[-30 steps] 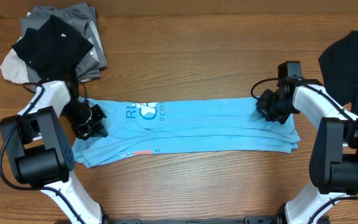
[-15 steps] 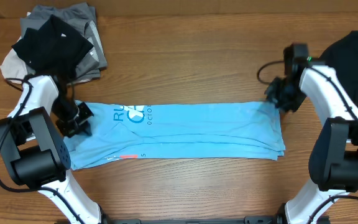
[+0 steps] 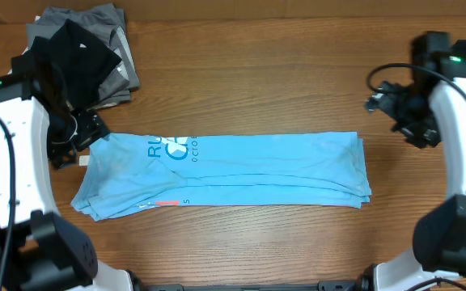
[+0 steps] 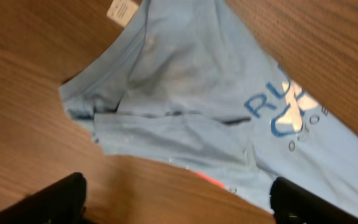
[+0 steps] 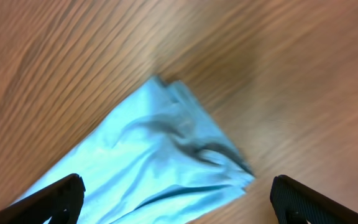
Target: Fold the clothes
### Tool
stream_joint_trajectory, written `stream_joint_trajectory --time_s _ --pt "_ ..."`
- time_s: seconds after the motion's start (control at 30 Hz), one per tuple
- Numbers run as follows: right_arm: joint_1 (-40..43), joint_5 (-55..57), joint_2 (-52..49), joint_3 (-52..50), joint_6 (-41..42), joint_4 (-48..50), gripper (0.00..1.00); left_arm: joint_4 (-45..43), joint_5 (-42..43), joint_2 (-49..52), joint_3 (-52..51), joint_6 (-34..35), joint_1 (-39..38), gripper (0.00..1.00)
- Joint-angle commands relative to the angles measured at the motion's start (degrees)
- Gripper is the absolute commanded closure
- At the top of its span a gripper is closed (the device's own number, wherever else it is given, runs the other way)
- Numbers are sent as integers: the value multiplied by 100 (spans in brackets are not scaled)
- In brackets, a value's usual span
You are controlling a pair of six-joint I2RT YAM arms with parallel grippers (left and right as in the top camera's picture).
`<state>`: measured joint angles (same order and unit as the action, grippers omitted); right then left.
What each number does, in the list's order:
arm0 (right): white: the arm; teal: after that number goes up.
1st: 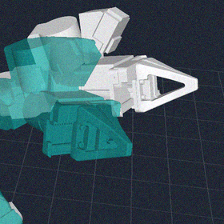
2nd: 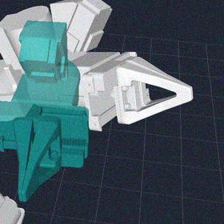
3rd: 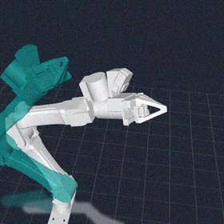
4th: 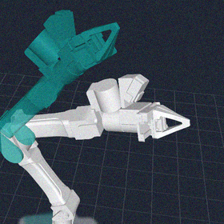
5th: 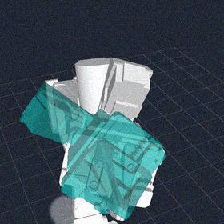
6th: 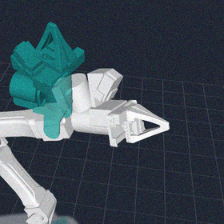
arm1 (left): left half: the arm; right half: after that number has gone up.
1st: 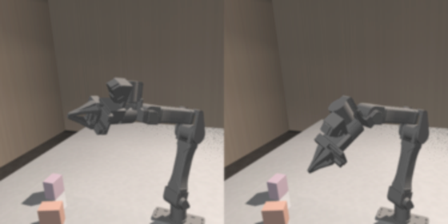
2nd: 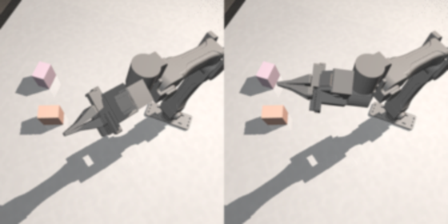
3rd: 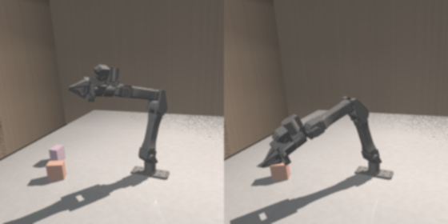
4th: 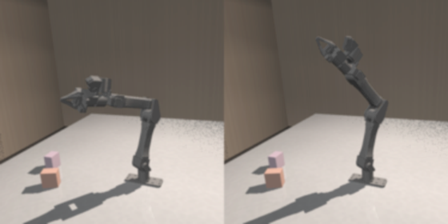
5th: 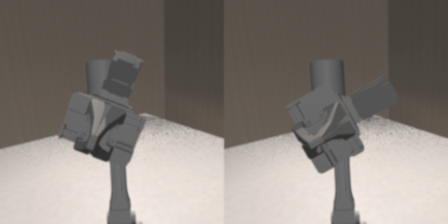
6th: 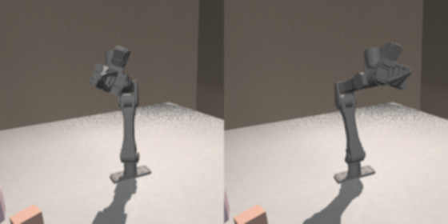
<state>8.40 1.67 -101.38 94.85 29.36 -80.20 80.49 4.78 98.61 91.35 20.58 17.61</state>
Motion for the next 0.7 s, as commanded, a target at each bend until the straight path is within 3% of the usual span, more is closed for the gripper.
stream_joint_trajectory --time_s 0.0,0.1,0.3,0.5,0.67 --pt "658 -514 160 -201 -1113 105 0 455 39 -350 83 -114 -42 0" --pt "1003 -920 151 -647 -1613 417 0 675 42 -348 48 -111 -42 0" --pt "1510 -706 151 -1231 -1589 892 1 656 83 -348 -66 -107 -46 0" --pt "1578 -1947 151 -1775 -2570 1185 5 623 85 -348 -66 -107 -46 0" --pt "1572 -2793 140 -2603 -3112 1641 3 603 109 -348 -66 -107 -46 0"
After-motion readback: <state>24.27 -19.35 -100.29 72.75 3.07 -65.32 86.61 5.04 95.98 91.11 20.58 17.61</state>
